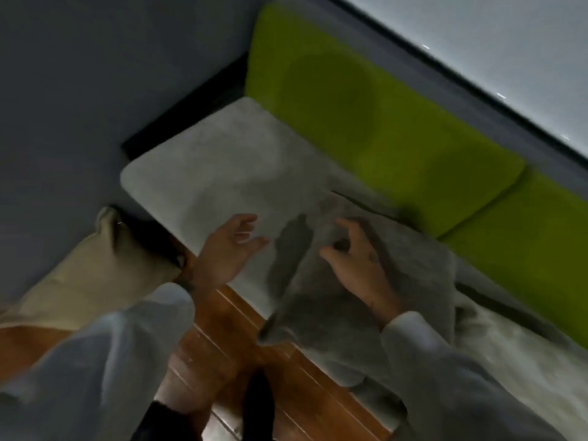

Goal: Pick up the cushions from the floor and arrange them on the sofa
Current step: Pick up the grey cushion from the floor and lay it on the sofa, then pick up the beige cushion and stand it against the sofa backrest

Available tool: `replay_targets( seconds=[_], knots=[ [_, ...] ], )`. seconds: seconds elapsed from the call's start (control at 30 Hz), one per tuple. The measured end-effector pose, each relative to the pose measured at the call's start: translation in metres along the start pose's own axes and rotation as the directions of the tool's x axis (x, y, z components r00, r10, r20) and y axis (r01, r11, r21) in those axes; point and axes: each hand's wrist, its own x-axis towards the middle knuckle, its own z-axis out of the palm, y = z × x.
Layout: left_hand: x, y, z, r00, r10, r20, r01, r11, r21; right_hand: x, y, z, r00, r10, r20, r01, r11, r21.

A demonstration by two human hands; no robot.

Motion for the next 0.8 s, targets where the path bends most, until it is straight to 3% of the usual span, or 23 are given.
replay_targets(
  seconds=[0.1, 0.27, 0.53, 0.67, 0.8],
  knots=[
    [-0.012, -0.022, -0.083, 0.977, -0.033, -0.21, 0.012, 0.995, -0.101, 0.022, -0.065, 0.078, 0.979, -0.103, 0.175, 0.104, 0.995, 0.007],
    [-0.048, -0.098, -0.215, 0.881, -0.181, -0.436, 0.142, 0.982, -0.121, 0.028, -0.139, 0.218, 0.888, -0.124, 0.443, 0.134, 0.991, 0.01],
    [-0.092, -0.241, -0.356, 0.725, -0.482, -0.493, 0.364, 0.875, -0.32, 0.047, -0.175, 0.418, 0.748, 0.022, 0.663, 0.08, 0.989, -0.123],
    [-0.088, -0.315, -0.375, 0.663, -0.595, -0.453, 0.437, 0.8, -0.411, 0.085, -0.147, 0.49, 0.711, 0.104, 0.695, 0.072, 0.973, -0.219],
    [-0.06, -0.403, -0.368, 0.623, -0.678, -0.389, 0.492, 0.727, -0.479, 0.145, -0.102, 0.556, 0.707, 0.136, 0.694, 0.012, 0.979, -0.203]
  ],
)
